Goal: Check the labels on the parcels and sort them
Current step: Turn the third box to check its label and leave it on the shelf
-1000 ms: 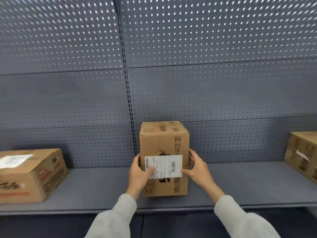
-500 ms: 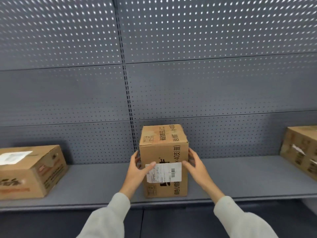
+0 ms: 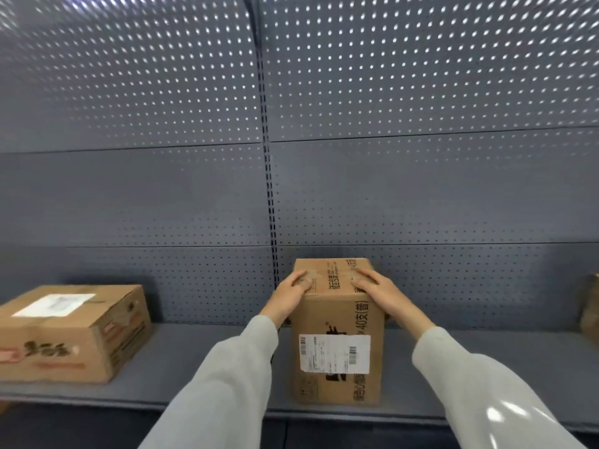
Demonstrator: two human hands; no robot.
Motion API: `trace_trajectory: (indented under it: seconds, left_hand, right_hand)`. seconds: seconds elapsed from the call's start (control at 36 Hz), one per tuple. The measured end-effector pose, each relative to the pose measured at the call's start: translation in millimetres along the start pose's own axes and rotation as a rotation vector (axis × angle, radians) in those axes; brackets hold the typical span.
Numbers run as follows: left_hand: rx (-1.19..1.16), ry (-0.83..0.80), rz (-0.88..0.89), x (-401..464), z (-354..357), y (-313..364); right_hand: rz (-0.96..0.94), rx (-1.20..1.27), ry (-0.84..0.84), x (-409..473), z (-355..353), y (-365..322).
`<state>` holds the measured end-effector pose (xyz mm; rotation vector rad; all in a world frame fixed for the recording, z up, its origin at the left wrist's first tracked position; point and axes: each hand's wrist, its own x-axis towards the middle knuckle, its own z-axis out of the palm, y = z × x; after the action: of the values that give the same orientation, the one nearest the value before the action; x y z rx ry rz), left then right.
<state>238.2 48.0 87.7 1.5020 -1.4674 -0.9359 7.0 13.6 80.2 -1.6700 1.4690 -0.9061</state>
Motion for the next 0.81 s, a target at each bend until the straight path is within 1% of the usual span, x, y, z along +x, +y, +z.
trace_trajectory:
  seconds: [0.14,0.31,0.44,0.53,0.67,0.81]
  left_hand:
    - [-0.039,-0.021,-0.045,4,0,-2]
    - [-0.081,-0.012,-0.047,3,3,0]
    - [-0.140,-0.020,-0.072,-8,1,6]
    - [-0.212,0.020,-0.108,-14,0,13]
    - [-0.192,0.051,-0.164,-17,0,14]
    - [-0.198,0.085,-0.070,-37,-3,25]
  right_hand:
    - [0.036,0.048,-0.006,2,1,5]
    - [0.082,0.075,-0.026,-2,1,2]
    - [0.106,0.191,0.034,-14,4,-1]
    - [0.143,0.200,0.059,-13,1,0]
    - [0.094,0.189,0.072,-26,-4,-1]
    - [-0.025,0.143,0.156,-43,-14,-5]
